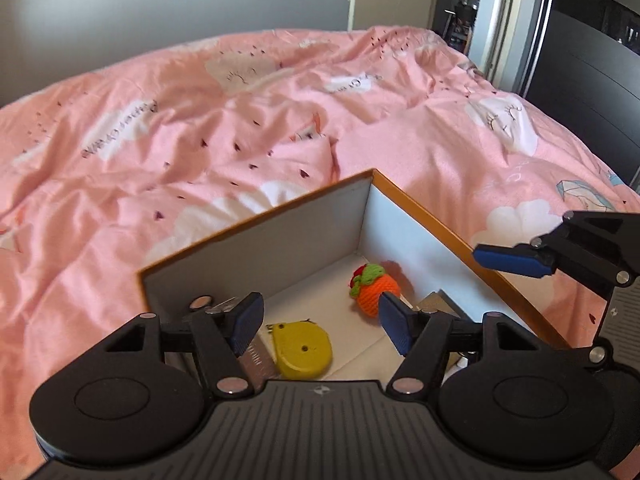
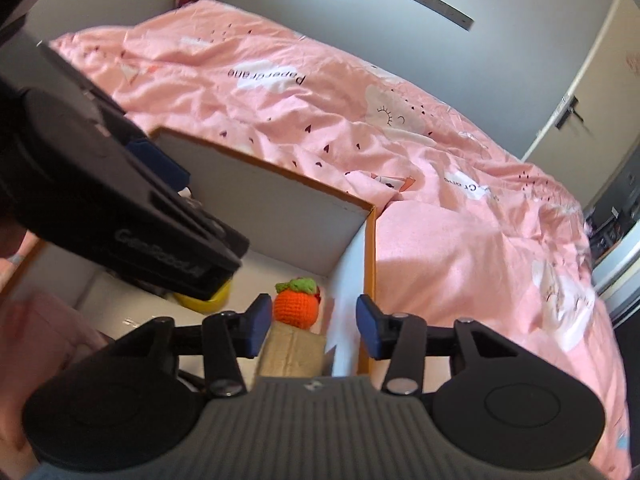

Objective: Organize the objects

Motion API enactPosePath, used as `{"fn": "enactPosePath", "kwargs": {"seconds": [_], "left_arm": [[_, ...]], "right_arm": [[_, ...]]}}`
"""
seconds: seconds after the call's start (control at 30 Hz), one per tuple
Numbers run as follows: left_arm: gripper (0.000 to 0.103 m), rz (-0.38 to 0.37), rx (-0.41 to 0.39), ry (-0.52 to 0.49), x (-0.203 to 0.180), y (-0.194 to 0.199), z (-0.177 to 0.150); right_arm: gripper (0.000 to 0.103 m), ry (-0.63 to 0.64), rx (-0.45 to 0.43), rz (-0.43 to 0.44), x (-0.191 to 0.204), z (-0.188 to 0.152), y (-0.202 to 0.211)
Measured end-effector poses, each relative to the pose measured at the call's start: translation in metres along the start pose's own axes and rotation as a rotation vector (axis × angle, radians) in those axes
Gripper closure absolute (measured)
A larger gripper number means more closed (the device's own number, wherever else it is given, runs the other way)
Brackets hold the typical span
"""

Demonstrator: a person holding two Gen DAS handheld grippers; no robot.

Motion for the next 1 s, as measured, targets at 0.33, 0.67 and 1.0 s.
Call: {"fn": "enactPosePath", "kwargs": {"seconds": [0.33,0.67,1.0], "left_arm": [[0.022,0.132,-0.120,-0.015,0.007,0.083,-0.029],[0.017,0.178,-0.191,0.120,0.032,0.142,-0.081],[0.017,0.258,-0.189,0.278,0.055,0.145,-0.134]], "right_arm": [[0.041,-0.304,-0.066,0.102,0.014,-0.014,0.066],[0.032,-0.382,-0.180,0.049,0.052,-0.031,0.117],[0.029,-0.372,-0.225,-0.030,0.101,-0.055,0.125]]}}
Point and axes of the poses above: each gripper's, at about its wrist camera, not at the fingertips, and y roughly against the way its jaws point, x to its left, z to its top, the point moved 7 cm from there along -y, roughly the way its jaws point, and after that the axes turned 3 degrees about y, right-handed, at the moved point
